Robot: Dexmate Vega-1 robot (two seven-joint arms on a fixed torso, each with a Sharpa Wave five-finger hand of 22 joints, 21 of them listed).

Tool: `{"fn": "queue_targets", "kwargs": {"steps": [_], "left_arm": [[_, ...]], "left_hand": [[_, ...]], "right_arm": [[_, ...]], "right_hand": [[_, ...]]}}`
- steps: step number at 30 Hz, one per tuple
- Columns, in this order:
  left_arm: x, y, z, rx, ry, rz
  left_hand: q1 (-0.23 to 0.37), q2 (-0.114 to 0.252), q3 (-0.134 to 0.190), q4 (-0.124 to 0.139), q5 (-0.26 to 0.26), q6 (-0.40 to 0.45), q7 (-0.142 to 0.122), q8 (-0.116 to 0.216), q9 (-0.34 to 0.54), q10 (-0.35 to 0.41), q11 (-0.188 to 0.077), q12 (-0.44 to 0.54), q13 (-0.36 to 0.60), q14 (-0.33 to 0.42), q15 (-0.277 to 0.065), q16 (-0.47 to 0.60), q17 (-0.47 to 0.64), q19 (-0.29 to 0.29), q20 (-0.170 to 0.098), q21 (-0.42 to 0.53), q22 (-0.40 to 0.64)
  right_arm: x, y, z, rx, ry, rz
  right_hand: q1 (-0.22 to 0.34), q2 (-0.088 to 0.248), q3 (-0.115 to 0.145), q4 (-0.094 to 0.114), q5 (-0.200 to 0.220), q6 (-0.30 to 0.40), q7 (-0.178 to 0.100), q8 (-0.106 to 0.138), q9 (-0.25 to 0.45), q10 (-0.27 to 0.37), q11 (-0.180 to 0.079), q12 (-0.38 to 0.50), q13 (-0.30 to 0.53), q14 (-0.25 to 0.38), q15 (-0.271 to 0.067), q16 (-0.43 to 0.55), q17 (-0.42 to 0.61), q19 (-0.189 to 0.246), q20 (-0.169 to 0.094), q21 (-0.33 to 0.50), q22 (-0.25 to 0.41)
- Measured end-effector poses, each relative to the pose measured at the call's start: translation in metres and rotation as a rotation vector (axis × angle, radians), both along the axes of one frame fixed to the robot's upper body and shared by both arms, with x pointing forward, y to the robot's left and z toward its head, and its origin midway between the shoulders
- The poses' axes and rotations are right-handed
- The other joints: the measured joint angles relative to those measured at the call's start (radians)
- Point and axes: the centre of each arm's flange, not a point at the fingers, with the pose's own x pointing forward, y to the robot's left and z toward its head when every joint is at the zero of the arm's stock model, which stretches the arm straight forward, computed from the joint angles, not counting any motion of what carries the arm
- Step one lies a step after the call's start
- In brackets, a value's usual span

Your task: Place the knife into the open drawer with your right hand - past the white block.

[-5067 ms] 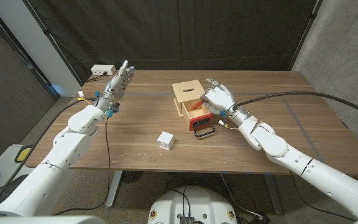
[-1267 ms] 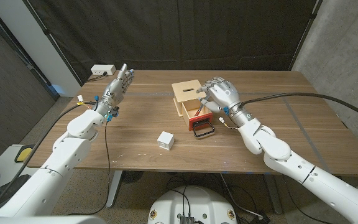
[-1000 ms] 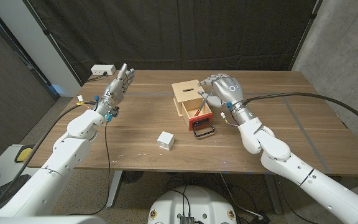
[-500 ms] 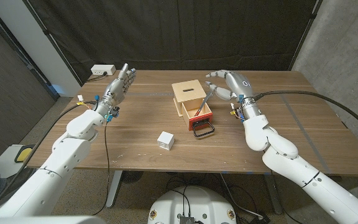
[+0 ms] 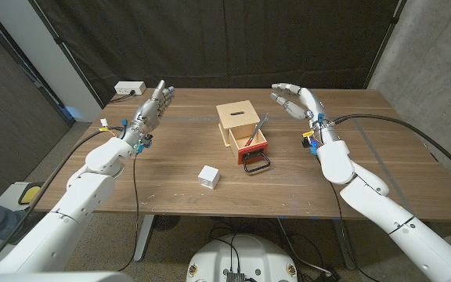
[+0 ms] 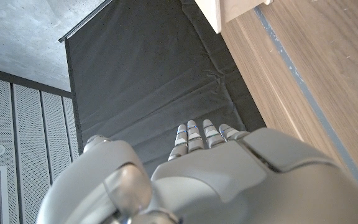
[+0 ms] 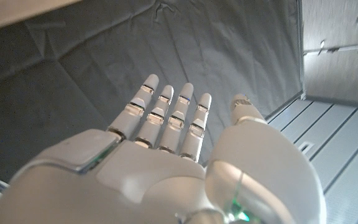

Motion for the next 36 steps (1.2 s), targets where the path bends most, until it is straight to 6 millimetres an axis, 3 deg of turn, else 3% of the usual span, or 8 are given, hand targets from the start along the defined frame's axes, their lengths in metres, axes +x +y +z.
{"fn": "queue_targets", "kwargs": {"steps": [4, 8, 9, 10, 15, 16, 22, 36], "left_arm": [[0.000, -0.001, 0.001, 0.001, -0.002, 0.007], [0.000, 0.000, 0.001, 0.001, -0.005, 0.014], [0.000, -0.007, 0.001, -0.003, -0.007, 0.002], [0.000, -0.007, 0.001, -0.004, -0.009, 0.001], [-0.001, -0.008, 0.002, -0.005, -0.014, 0.006], [-0.001, -0.010, 0.003, -0.007, -0.019, 0.002], [-0.001, -0.011, 0.006, -0.010, -0.026, 0.003], [0.005, -0.009, 0.005, -0.021, -0.017, 0.011]], "left_hand": [[0.000, 0.000, -0.001, -0.001, 0.000, 0.004, 0.004, 0.000, 0.000, 0.000, 0.000, 0.000, 0.000, 0.008, -0.001, 0.000, -0.002, 0.003, -0.002, 0.022, 0.000], [0.000, 0.000, -0.007, -0.001, 0.000, 0.004, 0.004, 0.000, 0.000, 0.000, 0.000, 0.000, 0.000, 0.013, -0.005, 0.005, -0.002, 0.023, 0.001, 0.023, 0.000], [0.000, 0.000, -0.008, 0.000, 0.000, 0.004, 0.004, 0.000, 0.000, 0.000, 0.000, 0.000, 0.000, 0.013, -0.005, 0.005, -0.002, 0.029, 0.000, 0.023, 0.000], [0.000, 0.000, -0.008, 0.000, 0.000, 0.004, 0.004, 0.000, 0.000, 0.000, 0.000, 0.000, 0.000, 0.013, -0.005, 0.005, -0.002, 0.031, -0.002, 0.023, 0.000], [0.006, 0.006, -0.011, -0.002, 0.000, 0.009, -0.002, 0.000, 0.000, 0.004, -0.004, 0.000, 0.000, 0.013, -0.005, 0.005, -0.002, 0.031, -0.002, 0.023, 0.000], [0.006, 0.006, -0.011, -0.002, 0.000, 0.009, -0.002, 0.000, 0.000, 0.004, -0.004, 0.000, 0.000, 0.013, -0.005, 0.005, -0.002, 0.031, -0.002, 0.023, 0.000], [0.006, 0.006, -0.011, -0.002, 0.000, 0.009, -0.002, 0.000, 0.000, 0.004, -0.004, 0.000, 0.000, 0.018, -0.011, 0.005, -0.002, 0.031, -0.002, 0.023, 0.000], [0.013, 0.013, -0.011, -0.002, 0.000, 0.009, -0.002, 0.000, 0.000, -0.002, -0.009, 0.000, 0.000, 0.018, -0.011, 0.005, -0.002, 0.026, 0.002, 0.023, 0.000]], "right_arm": [[0.008, -0.016, -0.002, 0.044, 0.026, 0.003], [0.019, -0.033, -0.008, 0.072, 0.047, -0.036], [0.014, -0.037, -0.002, 0.252, 0.059, 0.143], [0.018, -0.029, -0.007, 0.203, 0.126, 0.229], [0.027, -0.045, -0.011, 0.258, 0.144, 0.236], [0.026, -0.045, -0.009, 0.315, 0.163, 0.333], [0.035, -0.058, -0.014, 0.420, 0.190, 0.405], [0.045, -0.070, -0.020, 0.528, 0.218, 0.457]], "right_hand": [[-0.040, -0.008, -0.014, 0.014, 0.000, -0.022, 0.048, -0.003, -0.003, -0.004, 0.040, 0.000, -0.012, 0.000, 0.000, 0.005, -0.004, 0.007, -0.007, 0.000, 0.000], [-0.082, -0.026, -0.033, 0.032, 0.000, -0.037, 0.085, -0.003, -0.006, -0.013, 0.060, 0.000, -0.023, 0.004, 0.003, 0.005, -0.005, 0.020, -0.005, 0.000, 0.000], [-0.092, -0.031, -0.040, 0.033, 0.000, -0.044, 0.091, -0.003, -0.006, -0.019, 0.065, 0.000, -0.025, 0.004, 0.003, 0.005, -0.005, 0.020, -0.005, 0.000, 0.000], [-0.101, -0.033, -0.046, 0.035, 0.000, -0.048, 0.095, -0.003, -0.008, -0.027, 0.066, -0.006, -0.025, 0.004, 0.003, 0.005, -0.005, 0.020, -0.005, 0.000, 0.000], [-0.137, -0.044, -0.063, 0.046, 0.000, -0.080, 0.080, -0.003, -0.011, -0.043, 0.071, -0.007, -0.034, -0.002, 0.009, 0.005, -0.005, 0.052, -0.009, 0.002, 0.001], [-0.145, -0.044, -0.064, 0.047, 0.000, -0.080, 0.080, -0.003, -0.011, -0.043, 0.071, -0.007, -0.035, -0.001, 0.009, 0.005, -0.005, 0.066, -0.007, 0.008, 0.002], [-0.162, -0.049, -0.072, 0.047, 0.000, -0.069, 0.091, 0.010, -0.011, -0.023, 0.058, 0.001, -0.039, 0.015, 0.003, 0.012, -0.005, 0.097, -0.011, 0.015, 0.003], [-0.165, -0.045, -0.076, 0.051, 0.000, -0.063, 0.096, 0.013, -0.015, -0.017, 0.064, 0.001, -0.039, 0.015, 0.003, 0.012, -0.004, 0.087, -0.012, 0.015, 0.007]]}}
